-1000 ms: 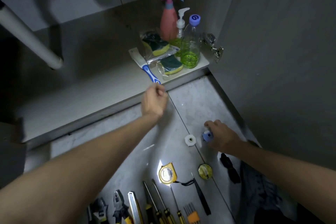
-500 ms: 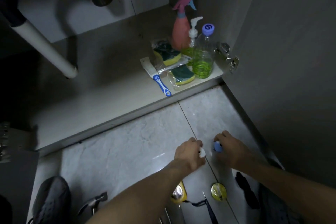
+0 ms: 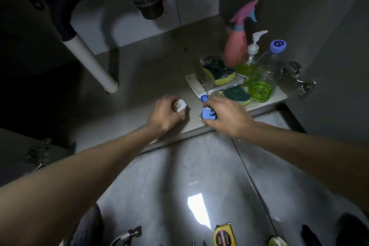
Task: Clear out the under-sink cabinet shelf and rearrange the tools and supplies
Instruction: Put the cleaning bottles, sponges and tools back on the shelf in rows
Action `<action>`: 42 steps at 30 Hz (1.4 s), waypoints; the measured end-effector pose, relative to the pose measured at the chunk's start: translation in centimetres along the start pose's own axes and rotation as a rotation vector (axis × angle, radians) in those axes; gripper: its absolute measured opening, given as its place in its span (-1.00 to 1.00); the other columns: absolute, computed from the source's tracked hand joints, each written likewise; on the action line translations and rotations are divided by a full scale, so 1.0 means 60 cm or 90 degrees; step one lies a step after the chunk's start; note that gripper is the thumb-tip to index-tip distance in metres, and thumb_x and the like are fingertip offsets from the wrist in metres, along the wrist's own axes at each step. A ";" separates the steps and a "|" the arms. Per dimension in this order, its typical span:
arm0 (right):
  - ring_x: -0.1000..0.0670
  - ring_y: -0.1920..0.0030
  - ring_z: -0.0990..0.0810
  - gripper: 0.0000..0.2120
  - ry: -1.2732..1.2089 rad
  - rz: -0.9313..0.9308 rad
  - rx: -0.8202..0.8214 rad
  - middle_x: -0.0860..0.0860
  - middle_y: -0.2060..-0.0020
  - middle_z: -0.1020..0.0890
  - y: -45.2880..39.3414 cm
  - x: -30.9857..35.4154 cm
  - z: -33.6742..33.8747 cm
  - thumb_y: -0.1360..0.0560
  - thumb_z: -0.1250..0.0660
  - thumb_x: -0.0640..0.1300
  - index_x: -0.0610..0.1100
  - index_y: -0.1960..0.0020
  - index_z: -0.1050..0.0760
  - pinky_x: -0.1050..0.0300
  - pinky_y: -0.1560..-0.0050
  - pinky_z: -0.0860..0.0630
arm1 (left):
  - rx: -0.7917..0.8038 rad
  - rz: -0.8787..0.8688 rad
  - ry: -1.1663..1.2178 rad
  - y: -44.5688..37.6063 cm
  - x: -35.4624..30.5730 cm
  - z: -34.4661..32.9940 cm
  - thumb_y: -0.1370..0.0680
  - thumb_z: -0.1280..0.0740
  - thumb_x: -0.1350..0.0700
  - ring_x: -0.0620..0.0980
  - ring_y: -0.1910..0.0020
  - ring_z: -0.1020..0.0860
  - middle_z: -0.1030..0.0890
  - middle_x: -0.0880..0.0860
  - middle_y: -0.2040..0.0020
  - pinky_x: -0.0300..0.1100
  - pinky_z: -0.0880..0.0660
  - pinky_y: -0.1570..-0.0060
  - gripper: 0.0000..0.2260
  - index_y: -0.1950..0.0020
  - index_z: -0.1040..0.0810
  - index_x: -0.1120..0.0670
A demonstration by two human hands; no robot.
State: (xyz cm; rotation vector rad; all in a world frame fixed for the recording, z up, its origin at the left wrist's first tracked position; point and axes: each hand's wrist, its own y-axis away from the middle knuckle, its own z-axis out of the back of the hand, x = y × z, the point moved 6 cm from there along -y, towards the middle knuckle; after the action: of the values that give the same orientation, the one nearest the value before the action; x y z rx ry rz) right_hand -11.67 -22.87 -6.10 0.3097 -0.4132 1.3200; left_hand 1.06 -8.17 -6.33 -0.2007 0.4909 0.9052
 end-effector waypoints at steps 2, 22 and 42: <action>-0.13 -0.17 -0.54 -0.63 0.041 0.012 0.008 -0.01 -0.18 -0.55 -0.023 0.009 -0.014 -0.48 -0.41 0.02 -0.05 -0.25 -0.53 0.03 -0.03 -0.48 | 0.015 0.027 0.014 -0.047 0.007 -0.008 -0.44 -0.47 -0.01 0.03 0.07 -0.62 -0.61 -0.02 0.17 -0.23 -0.35 0.21 -0.85 0.06 -0.60 0.00; -0.16 -0.09 -0.60 -0.67 0.150 -0.033 -0.053 0.01 -0.14 -0.54 -0.072 0.003 -0.033 -0.51 -0.44 0.00 -0.03 -0.23 -0.51 -0.02 0.06 -0.51 | 0.062 -0.006 0.150 -0.142 -0.008 -0.047 -0.48 -0.49 0.17 0.05 -0.07 -0.64 -0.70 0.09 -0.06 -0.02 -0.55 -0.11 -0.73 -0.17 -0.65 0.17; -0.09 -0.11 -0.55 -0.82 0.033 -0.400 0.292 -0.05 -0.10 -0.56 0.463 -0.141 -0.094 -0.52 -0.32 -0.16 -0.08 -0.11 -0.53 0.05 -0.09 -0.51 | 0.275 0.098 0.146 0.364 -0.101 -0.205 -0.52 -0.29 0.11 0.04 0.04 -0.63 -0.70 0.01 0.09 -0.11 -0.56 0.01 -0.88 0.13 -0.62 0.05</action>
State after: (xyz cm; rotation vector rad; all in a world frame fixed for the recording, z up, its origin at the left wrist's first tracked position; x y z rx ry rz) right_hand -39.70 -21.46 -15.38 0.7221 0.0478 0.7849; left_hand -23.36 -3.65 -13.29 0.1312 0.9115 0.9071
